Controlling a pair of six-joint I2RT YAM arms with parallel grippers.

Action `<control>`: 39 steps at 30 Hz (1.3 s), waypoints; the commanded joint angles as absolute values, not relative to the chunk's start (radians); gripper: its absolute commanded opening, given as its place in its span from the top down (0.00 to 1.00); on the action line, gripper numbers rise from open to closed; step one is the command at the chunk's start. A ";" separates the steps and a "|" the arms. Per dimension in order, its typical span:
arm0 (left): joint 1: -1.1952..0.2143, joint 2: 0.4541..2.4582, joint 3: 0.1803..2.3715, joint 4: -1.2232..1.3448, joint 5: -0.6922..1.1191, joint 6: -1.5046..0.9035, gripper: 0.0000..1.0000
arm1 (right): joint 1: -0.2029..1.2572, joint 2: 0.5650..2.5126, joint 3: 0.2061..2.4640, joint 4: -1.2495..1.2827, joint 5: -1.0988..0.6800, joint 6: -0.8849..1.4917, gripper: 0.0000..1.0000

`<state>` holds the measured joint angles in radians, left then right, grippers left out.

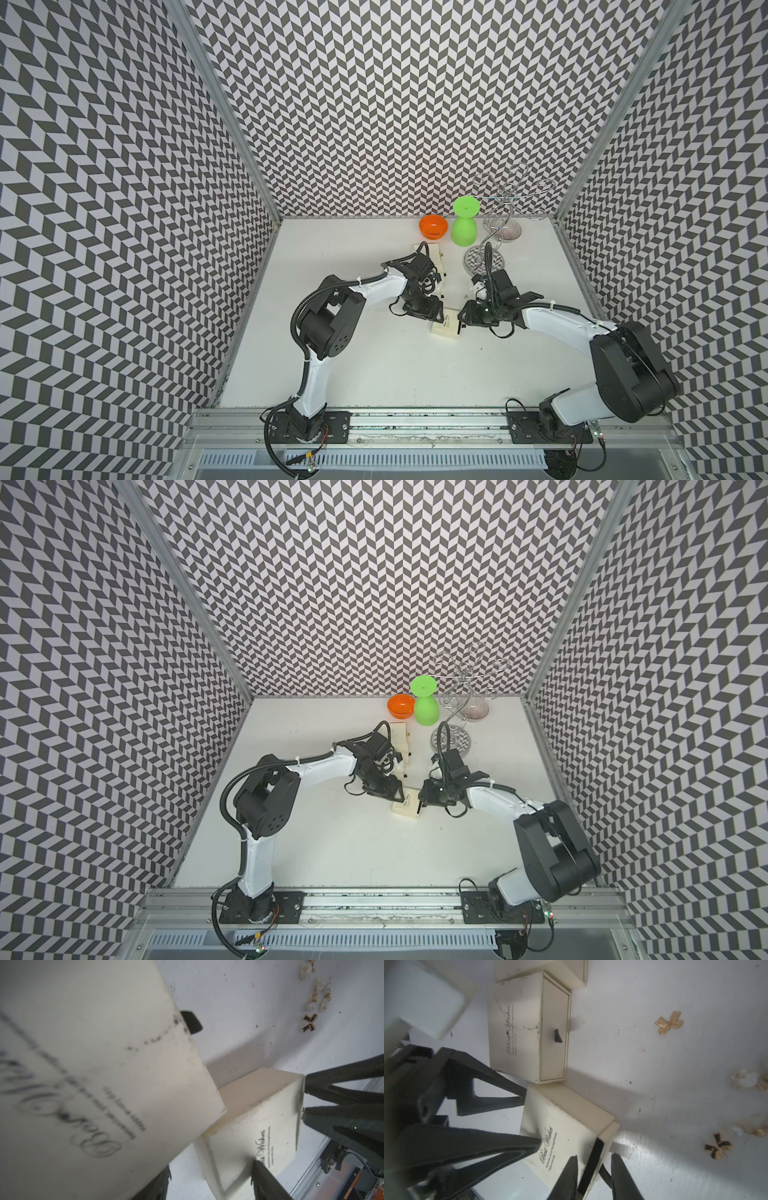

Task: Take out the earrings from the drawer-style jewelry box
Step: Open the drawer in the jewelry box.

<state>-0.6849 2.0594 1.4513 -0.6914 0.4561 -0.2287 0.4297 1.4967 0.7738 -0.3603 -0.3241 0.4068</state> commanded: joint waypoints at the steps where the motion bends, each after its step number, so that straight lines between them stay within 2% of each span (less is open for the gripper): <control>1: -0.650 2.098 1.438 -0.729 0.241 -0.226 0.36 | 0.459 1.516 0.801 -0.420 -0.211 0.393 0.71; 12: -0.649 2.133 1.451 -0.733 0.233 -0.233 0.36 | 0.515 1.529 0.840 -0.545 -0.022 0.408 0.71; 21: -0.647 2.145 1.443 -0.726 0.226 -0.234 0.37 | 0.517 1.536 0.836 -0.576 0.005 0.408 0.71; 34: -0.638 2.145 1.413 -0.718 0.206 -0.242 0.37 | 0.516 1.504 0.823 -0.647 0.202 0.451 0.73; 39: -0.637 2.140 1.413 -0.717 0.206 -0.241 0.37 | 0.516 1.490 0.825 -0.630 0.181 0.443 0.73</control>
